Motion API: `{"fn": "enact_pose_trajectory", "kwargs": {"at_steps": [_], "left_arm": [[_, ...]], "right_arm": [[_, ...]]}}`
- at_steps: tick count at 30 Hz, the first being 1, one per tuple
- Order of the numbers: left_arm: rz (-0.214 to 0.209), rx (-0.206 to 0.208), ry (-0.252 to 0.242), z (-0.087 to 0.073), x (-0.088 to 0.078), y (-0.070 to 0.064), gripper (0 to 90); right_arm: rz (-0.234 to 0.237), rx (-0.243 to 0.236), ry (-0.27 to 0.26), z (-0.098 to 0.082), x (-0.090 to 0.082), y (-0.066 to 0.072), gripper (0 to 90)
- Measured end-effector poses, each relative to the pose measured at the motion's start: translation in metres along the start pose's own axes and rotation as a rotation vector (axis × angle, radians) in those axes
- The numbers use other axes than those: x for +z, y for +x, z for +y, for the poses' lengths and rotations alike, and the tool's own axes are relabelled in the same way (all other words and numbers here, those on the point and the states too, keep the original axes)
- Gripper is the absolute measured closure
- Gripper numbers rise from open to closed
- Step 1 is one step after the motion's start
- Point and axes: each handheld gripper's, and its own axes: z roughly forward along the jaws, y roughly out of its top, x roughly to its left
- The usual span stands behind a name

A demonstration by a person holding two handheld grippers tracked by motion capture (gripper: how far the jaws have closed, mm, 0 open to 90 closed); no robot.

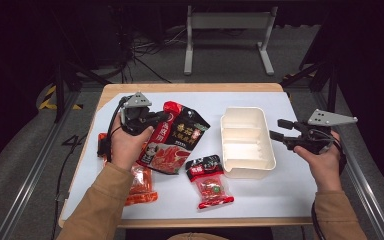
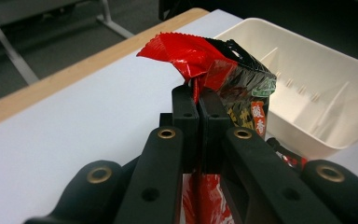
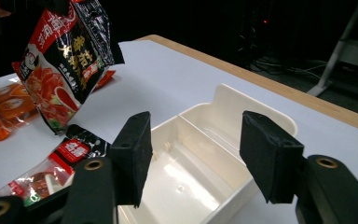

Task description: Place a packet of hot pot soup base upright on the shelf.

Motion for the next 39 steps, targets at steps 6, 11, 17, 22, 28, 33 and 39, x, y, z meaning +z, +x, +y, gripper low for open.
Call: {"fn": "enact_pose_trajectory", "kwargs": {"at_steps": [6,11,17,22,28,33,39], "left_arm": [[0.004,0.022,-0.108,-0.001,-0.020,-0.017,88.1],[-0.016,-0.008,-0.224,-0.010,-0.031,-0.023,88.0],[-0.029,-0.005,-0.226,-0.011,-0.032,-0.025,88.0],[-0.034,0.002,-0.234,-0.011,-0.034,-0.028,88.0],[-0.036,0.000,-0.244,-0.010,-0.034,-0.031,87.9],[-0.041,0.006,-0.258,-0.010,-0.037,-0.033,87.9],[-0.078,0.008,-0.272,-0.010,-0.035,-0.036,87.8]], "right_arm": [[0.045,0.003,-0.017,0.006,0.001,0.007,44.4],[0.074,-0.010,-0.028,0.012,0.002,0.016,43.9],[0.090,-0.024,-0.020,0.017,0.003,0.024,43.5],[0.114,-0.032,-0.013,0.022,0.008,0.031,43.1],[0.172,-0.021,-0.009,0.031,0.021,0.041,39.8],[0.245,0.003,-0.028,0.040,0.037,0.055,34.7],[0.295,-0.009,-0.027,0.053,0.058,0.070,30.2]]}}
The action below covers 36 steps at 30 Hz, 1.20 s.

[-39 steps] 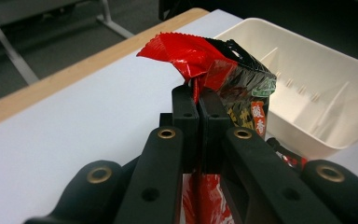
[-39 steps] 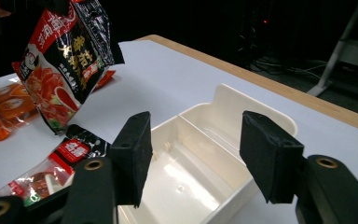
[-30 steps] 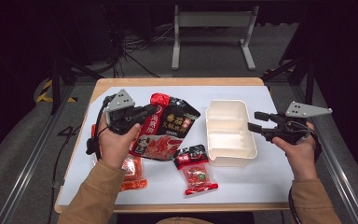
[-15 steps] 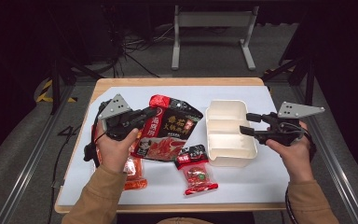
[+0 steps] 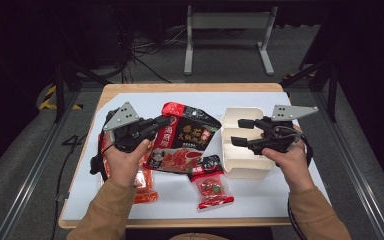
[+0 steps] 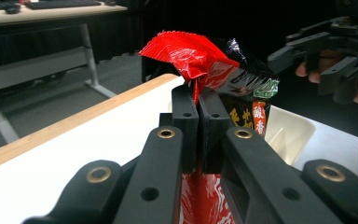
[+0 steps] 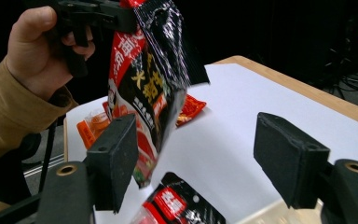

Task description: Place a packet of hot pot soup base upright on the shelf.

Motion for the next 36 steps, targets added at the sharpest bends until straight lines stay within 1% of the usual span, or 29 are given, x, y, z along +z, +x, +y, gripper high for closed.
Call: {"fn": "enact_pose_trajectory", "kwargs": {"at_steps": [3,5,7,8,13,17,20,22,23,25,26,28,30,31,32,36], "left_arm": [[-0.010,0.000,0.000,0.000,0.001,-0.003,87.9],[-0.019,0.008,0.003,0.000,0.002,-0.005,87.8],[-0.025,0.011,-0.006,0.000,0.002,-0.006,87.7],[-0.029,0.008,-0.007,0.000,0.003,-0.006,87.7],[-0.055,-0.005,-0.017,-0.001,0.003,-0.007,87.6],[-0.057,0.002,-0.019,0.000,0.004,-0.009,87.6],[-0.060,0.004,-0.017,0.000,0.004,-0.010,87.5],[-0.061,0.002,-0.015,-0.001,0.004,-0.011,87.5],[-0.064,0.004,-0.015,0.000,0.004,-0.011,87.4],[-0.067,0.005,-0.017,0.000,0.004,-0.012,87.4],[-0.069,0.004,-0.018,-0.001,0.004,-0.013,87.4],[-0.070,0.007,-0.021,0.000,0.004,-0.014,87.3],[-0.070,0.006,-0.022,0.000,0.004,-0.014,87.2],[-0.074,0.004,-0.023,-0.001,0.004,-0.014,87.2],[-0.076,0.003,-0.022,-0.001,0.004,-0.013,87.1],[-0.081,0.005,-0.024,-0.001,0.003,-0.012,86.7]], "right_arm": [[0.031,-0.004,0.006,0.004,0.011,0.003,29.4],[0.041,-0.008,0.014,0.006,0.018,0.006,28.7],[0.052,-0.013,0.028,0.008,0.028,0.008,28.3],[0.052,-0.013,0.028,0.008,0.028,0.008,28.3],[0.065,-0.005,0.030,0.007,0.040,0.008,28.1],[0.077,0.005,0.029,0.007,0.046,0.008,28.5],[0.090,0.009,0.034,0.006,0.052,0.008,30.8],[0.098,0.010,0.044,0.006,0.055,0.008,35.1],[0.105,0.007,0.050,0.006,0.057,0.008,38.8],[0.133,0.014,0.061,0.006,0.060,0.007,44.6],[0.138,0.018,0.067,0.006,0.061,0.007,49.2],[0.136,0.023,0.071,0.007,0.062,0.006,54.7],[0.155,0.034,0.067,0.007,0.062,0.006,64.3],[0.158,0.034,0.065,0.008,0.061,0.006,69.2],[0.154,0.031,0.065,0.008,0.061,0.007,72.1],[0.130,0.030,0.063,0.011,0.058,0.008,74.5]]}}
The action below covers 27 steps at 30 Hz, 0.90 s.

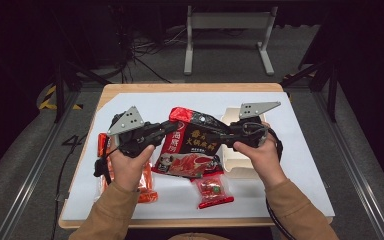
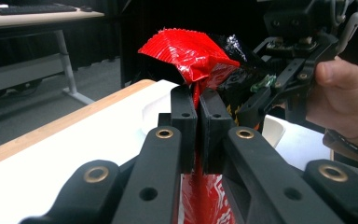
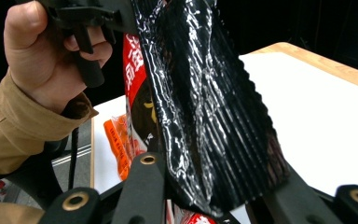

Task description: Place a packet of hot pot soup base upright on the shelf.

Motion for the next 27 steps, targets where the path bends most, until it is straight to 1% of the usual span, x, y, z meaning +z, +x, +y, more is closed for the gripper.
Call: {"fn": "enact_pose_trajectory", "kwargs": {"at_steps": [6,10,15,16,20,23,27], "left_arm": [[0.001,0.006,0.003,0.000,-0.001,0.000,86.2],[-0.015,-0.013,-0.008,-0.001,-0.002,0.002,84.7],[-0.024,-0.036,-0.009,-0.002,-0.003,0.005,81.0],[-0.019,-0.032,-0.014,-0.002,-0.004,0.006,80.0],[0.000,-0.041,-0.019,-0.002,-0.008,0.007,67.2],[0.008,-0.045,-0.008,-0.003,-0.010,0.009,62.3],[0.014,-0.051,0.020,-0.006,-0.011,0.013,57.4]], "right_arm": [[-0.040,-0.008,-0.010,0.007,-0.004,0.002,76.2],[-0.049,-0.009,-0.016,0.013,-0.008,0.003,77.4],[-0.070,-0.024,-0.016,0.022,-0.011,0.006,78.2],[-0.072,-0.028,-0.014,0.024,-0.012,0.006,78.3],[-0.090,-0.044,-0.007,0.031,-0.014,0.006,78.5],[-0.098,-0.048,-0.005,0.035,-0.018,0.004,78.5],[-0.115,-0.061,-0.009,0.042,-0.024,0.001,78.6]]}}
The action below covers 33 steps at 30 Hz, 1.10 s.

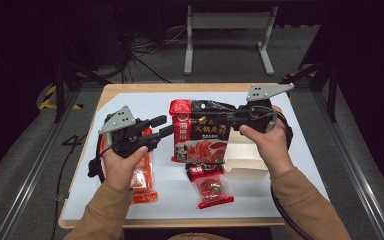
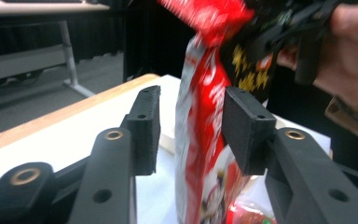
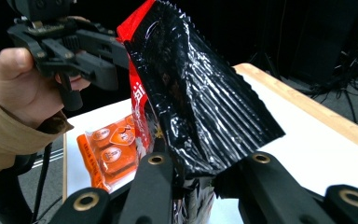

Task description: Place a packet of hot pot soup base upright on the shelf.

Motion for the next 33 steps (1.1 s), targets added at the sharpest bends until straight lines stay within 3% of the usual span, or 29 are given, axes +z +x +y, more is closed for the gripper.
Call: {"fn": "enact_pose_trajectory", "kwargs": {"at_steps": [11,26,33], "left_arm": [[0.039,-0.012,0.031,-0.006,-0.003,0.006,50.8],[0.103,-0.047,-0.008,-0.010,-0.015,0.018,50.2],[0.122,-0.054,-0.024,-0.010,-0.021,0.022,49.6]], "right_arm": [[-0.041,-0.036,0.005,0.016,-0.014,-0.012,78.4],[-0.165,-0.075,0.003,0.030,-0.033,-0.046,78.3],[-0.199,-0.098,0.008,0.033,-0.037,-0.053,78.3]]}}
